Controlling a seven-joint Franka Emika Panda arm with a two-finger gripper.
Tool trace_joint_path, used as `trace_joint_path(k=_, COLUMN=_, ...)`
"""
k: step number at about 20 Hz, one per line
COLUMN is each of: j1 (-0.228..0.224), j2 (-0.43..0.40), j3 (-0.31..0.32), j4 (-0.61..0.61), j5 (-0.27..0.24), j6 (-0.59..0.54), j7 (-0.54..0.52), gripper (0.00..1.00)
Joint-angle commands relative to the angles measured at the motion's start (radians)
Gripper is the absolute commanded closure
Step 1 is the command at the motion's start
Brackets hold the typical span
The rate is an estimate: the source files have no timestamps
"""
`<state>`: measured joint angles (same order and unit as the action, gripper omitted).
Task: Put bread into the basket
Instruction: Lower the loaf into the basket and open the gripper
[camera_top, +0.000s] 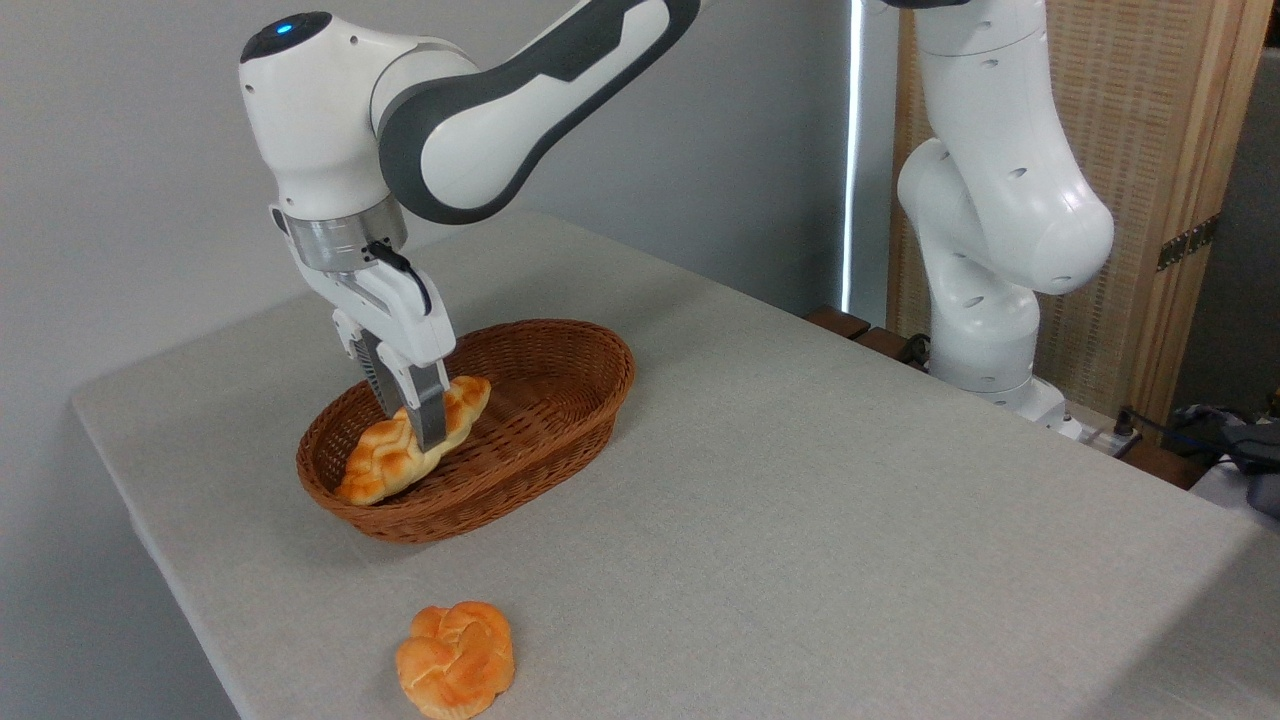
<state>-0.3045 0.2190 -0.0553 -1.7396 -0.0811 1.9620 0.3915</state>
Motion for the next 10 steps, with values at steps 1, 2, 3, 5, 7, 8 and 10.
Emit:
trace_joint_path(k=1, j1=0.001, j2=-0.015, j3=0.002, j4=0.014, j5=0.041, j6=-0.052, j7=0.0, gripper=0.0)
trace_joint_path(k=2, j1=0.001, j2=-0.015, j3=0.002, j4=0.014, j5=0.041, j6=-0.057, j7=0.0, gripper=0.0)
trace_joint_path(k=3, j1=0.001, j2=-0.015, j3=0.002, j4=0.014, j5=0.041, j6=-0.057, j7=0.0, gripper=0.0)
trace_joint_path(k=5, j1=0.001, j2=-0.015, j3=0.002, j4=0.014, j5=0.043, j6=-0.058, j7=0.0, gripper=0.0)
trace_joint_path(k=7, j1=0.001, j2=-0.016, j3=0.002, j4=0.015, j5=0.041, j6=-0.069, j7=0.0, gripper=0.0)
trace_joint_path(k=8, j1=0.001, j2=-0.018, j3=0.0, j4=0.017, j5=0.041, j6=-0.087, j7=0.0, gripper=0.0)
trace_joint_path(k=10, j1=0.001, j2=-0.02, j3=0.0, j4=0.043, j5=0.04, j6=-0.158, j7=0.0, gripper=0.0)
